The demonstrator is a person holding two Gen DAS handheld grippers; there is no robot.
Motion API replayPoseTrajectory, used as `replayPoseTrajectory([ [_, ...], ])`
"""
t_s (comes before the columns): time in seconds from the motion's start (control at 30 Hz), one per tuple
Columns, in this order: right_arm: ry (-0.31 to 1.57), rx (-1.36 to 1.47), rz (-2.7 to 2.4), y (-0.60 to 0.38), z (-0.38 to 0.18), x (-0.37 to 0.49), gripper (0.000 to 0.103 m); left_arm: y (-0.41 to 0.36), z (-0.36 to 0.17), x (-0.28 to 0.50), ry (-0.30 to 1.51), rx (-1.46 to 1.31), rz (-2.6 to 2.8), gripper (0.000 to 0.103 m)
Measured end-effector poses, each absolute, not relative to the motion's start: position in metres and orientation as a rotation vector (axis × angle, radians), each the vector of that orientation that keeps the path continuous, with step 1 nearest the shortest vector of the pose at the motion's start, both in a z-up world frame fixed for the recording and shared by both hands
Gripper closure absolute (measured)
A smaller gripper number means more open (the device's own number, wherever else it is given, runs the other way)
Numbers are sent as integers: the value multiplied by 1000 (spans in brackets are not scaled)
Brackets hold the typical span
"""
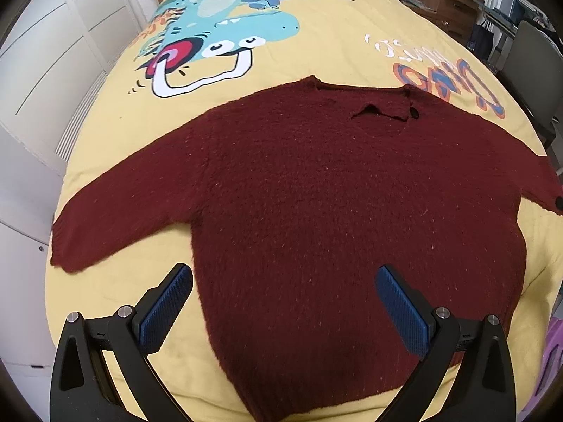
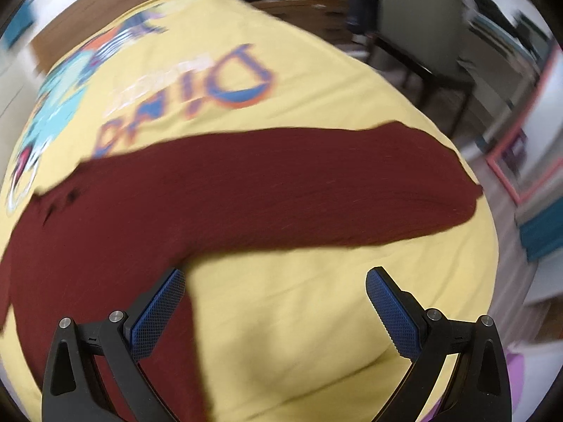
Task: Fold small clothes
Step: 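Grasp the sweater sleeve nearest the right tool with the right tool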
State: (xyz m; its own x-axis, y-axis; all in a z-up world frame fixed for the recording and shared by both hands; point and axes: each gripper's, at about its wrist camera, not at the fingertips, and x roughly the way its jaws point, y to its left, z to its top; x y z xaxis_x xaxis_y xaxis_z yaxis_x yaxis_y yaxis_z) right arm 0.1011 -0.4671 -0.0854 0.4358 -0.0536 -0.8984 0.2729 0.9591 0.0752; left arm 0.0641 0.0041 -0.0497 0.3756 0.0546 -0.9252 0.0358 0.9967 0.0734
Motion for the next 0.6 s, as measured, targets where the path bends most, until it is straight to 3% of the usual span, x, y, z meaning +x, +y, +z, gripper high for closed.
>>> replayPoseTrajectory([
  [0.6, 1114, 679, -488, -630, -181, 125, 1, 7, -87, 102, 1267, 61, -10, 1],
])
